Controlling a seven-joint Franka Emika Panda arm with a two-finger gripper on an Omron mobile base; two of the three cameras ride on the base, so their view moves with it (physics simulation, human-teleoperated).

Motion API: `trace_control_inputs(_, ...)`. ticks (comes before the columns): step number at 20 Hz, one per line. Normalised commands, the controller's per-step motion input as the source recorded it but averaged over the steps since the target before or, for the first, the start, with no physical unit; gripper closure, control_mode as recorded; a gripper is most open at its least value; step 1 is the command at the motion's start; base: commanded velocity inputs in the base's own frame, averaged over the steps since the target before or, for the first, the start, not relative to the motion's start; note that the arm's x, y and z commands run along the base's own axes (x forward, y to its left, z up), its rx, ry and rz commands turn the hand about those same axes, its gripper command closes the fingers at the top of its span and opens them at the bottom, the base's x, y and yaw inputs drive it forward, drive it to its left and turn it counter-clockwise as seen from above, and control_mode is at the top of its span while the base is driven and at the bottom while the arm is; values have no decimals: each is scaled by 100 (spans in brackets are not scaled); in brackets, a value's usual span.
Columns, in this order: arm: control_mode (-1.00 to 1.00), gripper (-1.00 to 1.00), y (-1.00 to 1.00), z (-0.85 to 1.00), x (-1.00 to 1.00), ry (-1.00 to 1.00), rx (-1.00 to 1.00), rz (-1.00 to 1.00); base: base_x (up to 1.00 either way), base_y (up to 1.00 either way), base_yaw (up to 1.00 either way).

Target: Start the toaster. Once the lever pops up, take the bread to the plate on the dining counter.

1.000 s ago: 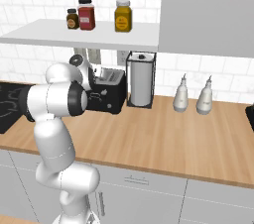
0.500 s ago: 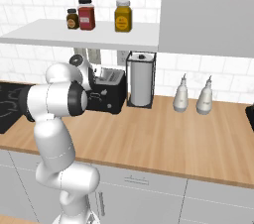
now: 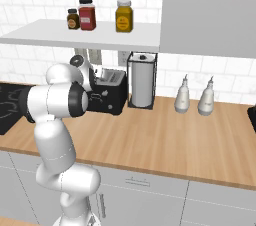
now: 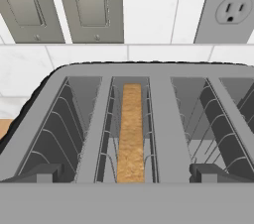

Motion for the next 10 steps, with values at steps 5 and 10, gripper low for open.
trace_control_inputs(5,-100,-100,0,0,0,0,0,0,0,0,0)
trace_control_inputs(10,-100,-100,0,0,0,0,0,0,0,0,0)
